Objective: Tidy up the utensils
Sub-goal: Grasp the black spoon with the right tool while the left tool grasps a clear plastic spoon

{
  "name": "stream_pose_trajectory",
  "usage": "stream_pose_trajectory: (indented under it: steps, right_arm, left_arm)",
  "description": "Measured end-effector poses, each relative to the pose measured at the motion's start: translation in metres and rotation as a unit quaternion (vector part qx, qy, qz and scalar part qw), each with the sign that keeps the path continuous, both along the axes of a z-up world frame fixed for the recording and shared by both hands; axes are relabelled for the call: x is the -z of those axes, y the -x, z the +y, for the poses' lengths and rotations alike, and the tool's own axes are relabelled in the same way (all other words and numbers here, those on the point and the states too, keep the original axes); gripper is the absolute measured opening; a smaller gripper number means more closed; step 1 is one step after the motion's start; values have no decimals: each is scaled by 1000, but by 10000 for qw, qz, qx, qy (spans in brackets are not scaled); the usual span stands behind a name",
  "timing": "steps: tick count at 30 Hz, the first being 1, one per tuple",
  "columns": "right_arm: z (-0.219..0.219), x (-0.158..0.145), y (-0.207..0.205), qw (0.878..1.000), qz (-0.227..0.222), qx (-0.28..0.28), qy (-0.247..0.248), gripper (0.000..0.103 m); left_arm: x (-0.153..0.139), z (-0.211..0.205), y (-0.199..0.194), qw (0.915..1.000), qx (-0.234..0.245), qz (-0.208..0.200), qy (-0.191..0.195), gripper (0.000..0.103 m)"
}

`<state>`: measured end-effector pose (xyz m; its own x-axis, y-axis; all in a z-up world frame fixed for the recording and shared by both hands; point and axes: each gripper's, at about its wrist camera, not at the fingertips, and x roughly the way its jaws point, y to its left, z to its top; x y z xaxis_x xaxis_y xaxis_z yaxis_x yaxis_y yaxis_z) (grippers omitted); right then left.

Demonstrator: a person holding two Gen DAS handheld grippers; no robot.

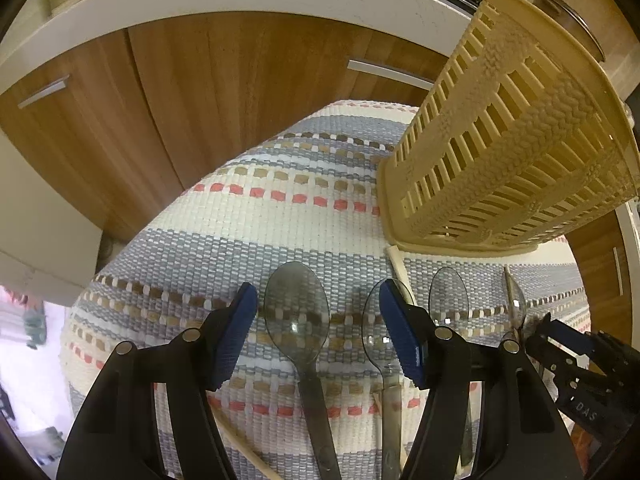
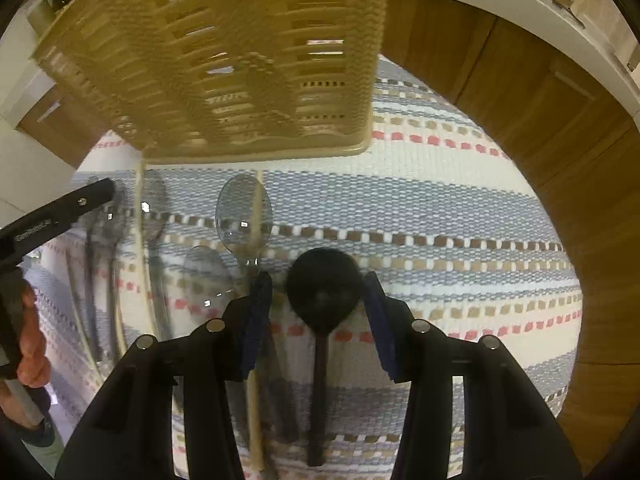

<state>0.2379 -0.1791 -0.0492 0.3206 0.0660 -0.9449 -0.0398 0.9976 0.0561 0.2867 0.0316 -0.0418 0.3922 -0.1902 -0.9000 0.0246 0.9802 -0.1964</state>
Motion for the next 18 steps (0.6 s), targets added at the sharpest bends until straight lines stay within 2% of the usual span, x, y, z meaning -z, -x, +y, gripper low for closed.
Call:
stream_pose_trajectory:
  steps: [6,7,10,12,13,18]
  right_arm:
    - [9,1,-7,9997,36,-72,222,43]
    - [13,1,-7,9996,36,-66,288,37]
    - [17,3,-6,9992,47,-151,359,35]
    - [22,2,-5,9991,12,-199,377,35]
    - [23,1,-4,9991,-38,-209,377,35]
    - [20,-8,4,9990,-306,-262,194,35]
  left_arm:
    - [0,2,-1,10000,21,19,21,61]
    - [1,3,-1,10000,28,21,-6,61]
    - [0,-8,-3,9999,91,22,-135,53]
    - [-2,-17,-4,9996,185,14,-205,40]
    - [-3,-22,-5,9994,216,15,-256,28]
    - [-4,-36,-5,9992,351,-23,-194,29]
